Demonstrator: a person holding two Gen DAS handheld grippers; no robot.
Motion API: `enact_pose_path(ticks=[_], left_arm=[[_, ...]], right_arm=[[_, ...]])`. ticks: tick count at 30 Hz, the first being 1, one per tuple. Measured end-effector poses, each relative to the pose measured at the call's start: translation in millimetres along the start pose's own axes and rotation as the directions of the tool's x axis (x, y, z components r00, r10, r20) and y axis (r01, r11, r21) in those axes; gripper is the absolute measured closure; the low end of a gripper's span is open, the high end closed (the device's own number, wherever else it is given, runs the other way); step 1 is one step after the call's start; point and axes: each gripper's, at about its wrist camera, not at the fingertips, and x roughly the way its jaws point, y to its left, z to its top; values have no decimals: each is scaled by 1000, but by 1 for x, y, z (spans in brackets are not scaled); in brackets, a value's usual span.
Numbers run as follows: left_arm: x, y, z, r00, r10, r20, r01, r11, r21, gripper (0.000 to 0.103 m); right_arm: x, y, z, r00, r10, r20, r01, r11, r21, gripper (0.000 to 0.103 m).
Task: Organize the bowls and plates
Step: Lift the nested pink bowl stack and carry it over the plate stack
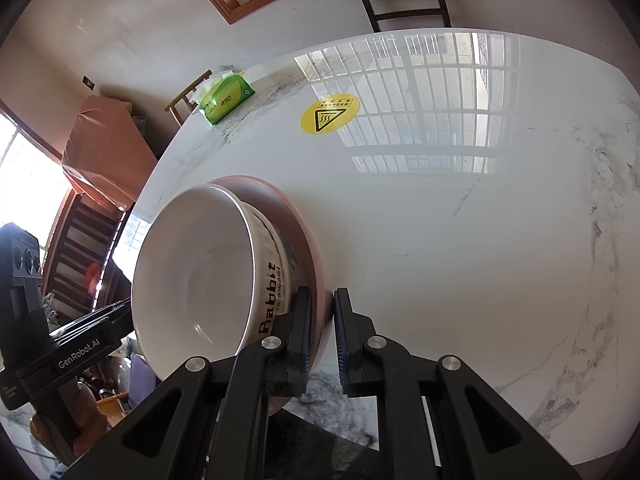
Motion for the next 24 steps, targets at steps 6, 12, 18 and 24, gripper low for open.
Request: enact_pose_path(ticks=[6, 12, 18, 24], left_arm=[[-12, 13, 8, 1000, 18, 23, -17, 1000, -24, 94], [-24, 28, 16, 998, 34, 45, -31, 998, -51, 94], [-33, 44, 23, 997, 47, 66, -42, 996, -80, 95], [-38, 59, 28, 995, 61, 78, -53, 993, -104, 95]], right_arm=[[3, 13, 6, 1000, 15, -4, -15, 1000, -19, 90], [9, 33, 13, 1000, 30, -10, -30, 998, -48, 90], [14, 50, 20, 999, 48, -18, -49, 996, -69, 90], [22, 64, 25, 998, 63, -31, -65, 994, -87, 90]])
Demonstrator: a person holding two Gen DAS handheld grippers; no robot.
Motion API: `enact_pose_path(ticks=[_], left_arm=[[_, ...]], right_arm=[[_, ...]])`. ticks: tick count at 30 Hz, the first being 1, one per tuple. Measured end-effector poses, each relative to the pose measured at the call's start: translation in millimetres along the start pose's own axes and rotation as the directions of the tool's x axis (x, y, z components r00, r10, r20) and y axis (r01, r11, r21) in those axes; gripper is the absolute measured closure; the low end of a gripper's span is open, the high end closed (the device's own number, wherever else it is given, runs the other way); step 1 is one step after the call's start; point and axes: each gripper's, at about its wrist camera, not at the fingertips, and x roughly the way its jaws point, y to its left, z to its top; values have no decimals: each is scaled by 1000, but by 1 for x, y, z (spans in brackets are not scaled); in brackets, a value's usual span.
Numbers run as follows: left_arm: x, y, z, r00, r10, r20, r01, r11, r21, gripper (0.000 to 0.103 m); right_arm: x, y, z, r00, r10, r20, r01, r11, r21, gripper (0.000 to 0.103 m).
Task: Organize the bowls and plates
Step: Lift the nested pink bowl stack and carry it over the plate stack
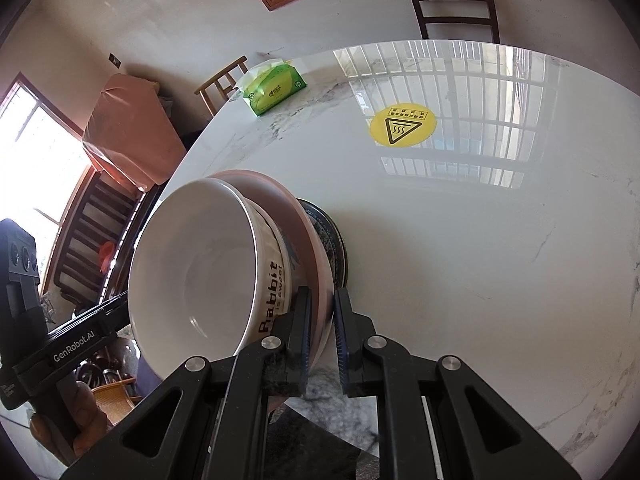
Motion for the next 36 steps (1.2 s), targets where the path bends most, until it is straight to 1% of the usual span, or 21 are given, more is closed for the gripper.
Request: enact_pose_path(ticks=[18, 36], left_arm=[[2, 35, 5, 1000, 21, -5, -22, 998, -61, 95], [14, 49, 4, 999, 16, -39, -19, 996, -87, 96]], right_arm=[[30, 33, 13, 999, 15, -47, -16, 999, -40, 90], [41, 41, 10, 997, 4, -74, -8, 999, -45, 90]])
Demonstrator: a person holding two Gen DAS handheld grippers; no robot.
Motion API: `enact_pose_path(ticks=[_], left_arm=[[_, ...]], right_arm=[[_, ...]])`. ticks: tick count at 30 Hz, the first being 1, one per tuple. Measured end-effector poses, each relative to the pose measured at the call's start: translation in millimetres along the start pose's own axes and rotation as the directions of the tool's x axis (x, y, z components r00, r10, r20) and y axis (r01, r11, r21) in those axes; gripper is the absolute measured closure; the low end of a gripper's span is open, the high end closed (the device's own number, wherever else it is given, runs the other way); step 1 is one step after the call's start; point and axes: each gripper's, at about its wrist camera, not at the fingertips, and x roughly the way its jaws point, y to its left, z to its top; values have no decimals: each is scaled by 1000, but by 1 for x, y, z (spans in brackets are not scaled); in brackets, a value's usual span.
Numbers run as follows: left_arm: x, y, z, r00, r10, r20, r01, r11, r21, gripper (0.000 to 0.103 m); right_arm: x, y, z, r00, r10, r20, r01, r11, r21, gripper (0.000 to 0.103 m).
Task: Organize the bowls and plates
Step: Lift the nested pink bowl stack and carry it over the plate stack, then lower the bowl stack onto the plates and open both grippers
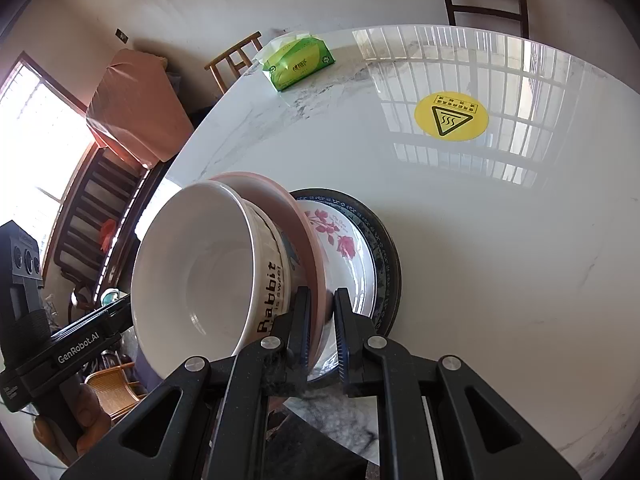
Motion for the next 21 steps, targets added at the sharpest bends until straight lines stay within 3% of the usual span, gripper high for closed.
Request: enact_pose_path(ticks=[21], left_arm=[[13, 7, 0, 999, -2, -36, 1, 1000, -12, 96]], right_arm=[[11, -5, 1, 1000, -1, -22, 1, 1000, 18, 90]])
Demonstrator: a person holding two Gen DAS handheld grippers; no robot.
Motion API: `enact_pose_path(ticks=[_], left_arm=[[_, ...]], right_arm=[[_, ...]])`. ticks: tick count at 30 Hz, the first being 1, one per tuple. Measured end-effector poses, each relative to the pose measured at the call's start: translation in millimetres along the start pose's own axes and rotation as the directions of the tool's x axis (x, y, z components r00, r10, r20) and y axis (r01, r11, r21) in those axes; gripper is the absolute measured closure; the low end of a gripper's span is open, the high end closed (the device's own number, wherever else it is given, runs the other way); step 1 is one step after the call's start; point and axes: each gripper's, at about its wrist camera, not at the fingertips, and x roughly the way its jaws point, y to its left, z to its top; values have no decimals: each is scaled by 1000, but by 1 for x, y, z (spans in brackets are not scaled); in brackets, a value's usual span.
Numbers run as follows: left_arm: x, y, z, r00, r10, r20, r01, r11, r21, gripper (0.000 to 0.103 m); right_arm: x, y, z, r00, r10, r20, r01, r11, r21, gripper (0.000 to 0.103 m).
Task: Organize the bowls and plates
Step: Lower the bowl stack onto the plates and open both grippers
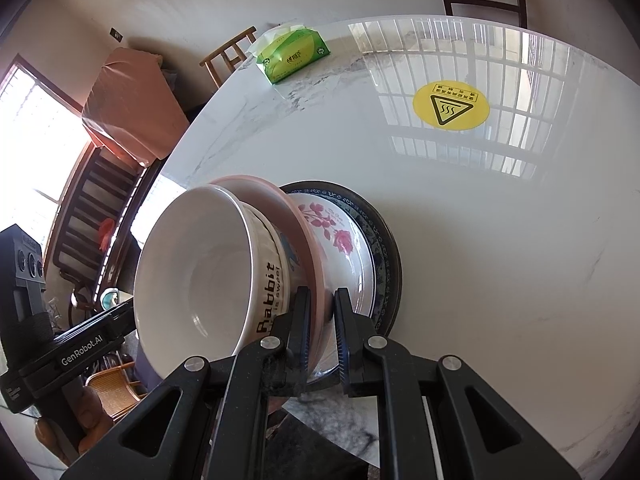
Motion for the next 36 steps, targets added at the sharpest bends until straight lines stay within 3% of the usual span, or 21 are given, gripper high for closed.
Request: enact_pose_path(ticks=[17, 36], left_arm=[[11, 4, 1, 1000, 5, -15, -5, 1000, 7, 96], [11, 2, -6, 995, 14, 94, -22, 997, 80, 91]], right_arm=[[12, -5, 4, 1000, 4, -19, -4, 1000, 21, 90], [12, -6, 8, 1000, 2, 0, -2, 1000, 17, 90]])
